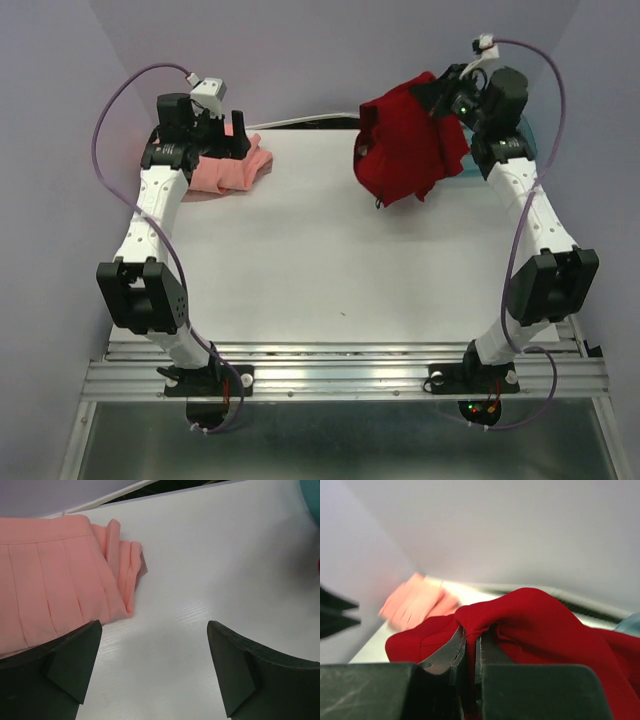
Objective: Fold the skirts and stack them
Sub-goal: Move the skirt to the center of the board
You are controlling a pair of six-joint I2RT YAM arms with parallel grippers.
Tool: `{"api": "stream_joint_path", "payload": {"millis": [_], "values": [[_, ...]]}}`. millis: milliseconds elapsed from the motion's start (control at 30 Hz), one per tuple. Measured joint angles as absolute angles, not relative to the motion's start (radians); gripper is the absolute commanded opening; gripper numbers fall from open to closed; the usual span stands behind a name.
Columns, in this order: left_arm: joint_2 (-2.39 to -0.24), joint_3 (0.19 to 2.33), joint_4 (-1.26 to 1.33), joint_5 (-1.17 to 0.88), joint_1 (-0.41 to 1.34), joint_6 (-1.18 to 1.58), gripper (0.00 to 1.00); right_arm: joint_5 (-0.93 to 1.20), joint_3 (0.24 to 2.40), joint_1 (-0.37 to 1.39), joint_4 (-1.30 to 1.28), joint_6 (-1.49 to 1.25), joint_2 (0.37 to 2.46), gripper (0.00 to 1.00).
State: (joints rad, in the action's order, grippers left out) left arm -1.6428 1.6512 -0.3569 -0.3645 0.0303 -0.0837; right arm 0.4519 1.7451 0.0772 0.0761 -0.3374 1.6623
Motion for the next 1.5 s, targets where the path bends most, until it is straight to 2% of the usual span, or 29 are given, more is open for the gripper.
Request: {"api": "stream_joint_path", "payload": {"millis": [300,433,500,567,700,867,1067,1233,1500], "values": [[-1.483,1.435,-0.341,-0.422,0.029,-0.231,0.95,0.631,1.390,0.197,-0.034,-0.170,1.660,0.01],[-1.447,1.321,-0.339,-0.397,0.068,-0.340,0.93,0.639,1.339,0.219,-0.100,-0.031,1.737,0.01],[-1.436,1.250,-0.336,-0.363,0.118,-0.393,0.93,0.612,1.339,0.218,-0.126,0.034,1.784,0.05],[-1.430,1.186,-0.322,-0.332,0.176,-0.430,0.93,0.576,1.331,0.217,-0.144,0.080,1.810,0.22],[-1.418,1.048,-0.253,-0.281,0.300,-0.491,0.93,0.552,1.320,0.217,-0.172,0.133,1.809,0.25],[-1.438,1.007,-0.138,-0.256,0.340,-0.533,0.90,0.576,1.332,0.224,-0.248,0.248,1.797,0.08],[-1.597,1.119,-0.038,-0.269,0.336,-0.567,0.87,0.602,1.372,0.281,-0.465,0.454,1.848,0.01],[-1.598,1.113,-0.020,-0.317,0.334,-0.650,0.87,0.615,1.339,0.376,-0.542,0.589,1.894,0.01],[-1.481,0.965,-0.027,-0.381,0.334,-0.767,0.87,0.679,1.385,0.456,-0.616,0.707,1.919,0.01]]}}
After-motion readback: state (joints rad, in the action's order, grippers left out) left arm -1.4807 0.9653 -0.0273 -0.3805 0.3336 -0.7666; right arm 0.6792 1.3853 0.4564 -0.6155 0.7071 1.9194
